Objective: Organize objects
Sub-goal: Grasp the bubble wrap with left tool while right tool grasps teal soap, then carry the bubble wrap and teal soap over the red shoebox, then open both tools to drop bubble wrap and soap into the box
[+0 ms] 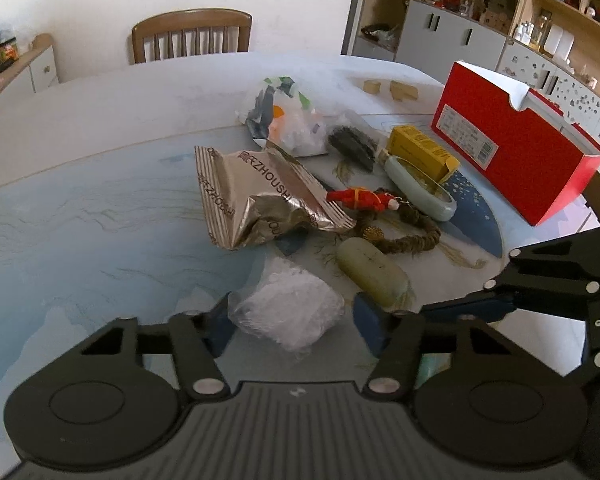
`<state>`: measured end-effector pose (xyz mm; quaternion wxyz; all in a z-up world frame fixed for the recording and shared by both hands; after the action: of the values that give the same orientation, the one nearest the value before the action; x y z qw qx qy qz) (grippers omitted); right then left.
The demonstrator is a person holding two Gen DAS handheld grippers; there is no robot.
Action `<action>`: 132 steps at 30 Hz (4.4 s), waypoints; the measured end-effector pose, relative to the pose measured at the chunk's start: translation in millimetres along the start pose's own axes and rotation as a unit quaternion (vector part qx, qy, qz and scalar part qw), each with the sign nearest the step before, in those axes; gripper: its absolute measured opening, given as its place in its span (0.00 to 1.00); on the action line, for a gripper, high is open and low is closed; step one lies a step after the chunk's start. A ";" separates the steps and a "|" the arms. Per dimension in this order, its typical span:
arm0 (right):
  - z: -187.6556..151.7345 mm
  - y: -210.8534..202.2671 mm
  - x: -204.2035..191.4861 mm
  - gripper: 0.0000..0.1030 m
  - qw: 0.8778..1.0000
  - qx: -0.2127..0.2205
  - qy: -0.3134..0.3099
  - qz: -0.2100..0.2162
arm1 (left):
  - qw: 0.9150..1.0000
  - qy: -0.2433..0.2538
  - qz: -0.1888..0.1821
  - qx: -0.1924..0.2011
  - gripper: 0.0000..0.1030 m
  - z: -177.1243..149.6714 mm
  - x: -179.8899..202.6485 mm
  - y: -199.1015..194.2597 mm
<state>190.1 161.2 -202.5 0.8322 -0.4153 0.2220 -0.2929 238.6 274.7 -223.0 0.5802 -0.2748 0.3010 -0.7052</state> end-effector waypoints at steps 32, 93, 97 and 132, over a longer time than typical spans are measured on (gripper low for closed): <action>-0.8 -96.5 72.5 0.36 0.991 0.058 0.106 -0.055 | 0.998 -0.027 -0.062 0.014 0.36 45.7 44.3 -47.8; -16.0 -140.2 368.8 0.36 0.987 0.044 0.134 -0.077 | 0.996 0.068 -0.038 -0.044 0.36 251.0 297.1 155.6; -21.1 -120.3 371.9 0.36 0.989 0.017 0.131 -0.069 | 0.996 0.060 -0.035 -0.064 0.36 254.5 297.2 175.4; -20.4 -78.7 374.8 0.52 0.990 -0.061 0.123 -0.043 | 0.987 0.042 -0.028 -0.151 0.59 255.1 295.4 229.4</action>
<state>427.4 -140.1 -196.5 0.7582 -0.4356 0.3221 -0.3629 524.4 -76.2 -211.9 0.4987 -0.3376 0.4209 -0.6783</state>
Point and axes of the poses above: each gripper's, at about its wrist camera, not at the fingertips, and y roughly the way its jaws point, x to its right, z to its top, the point moved 7 cm from there along y, roughly the way its jaws point, and after that the axes turned 7 degrees about y, right-handed, at the moved point
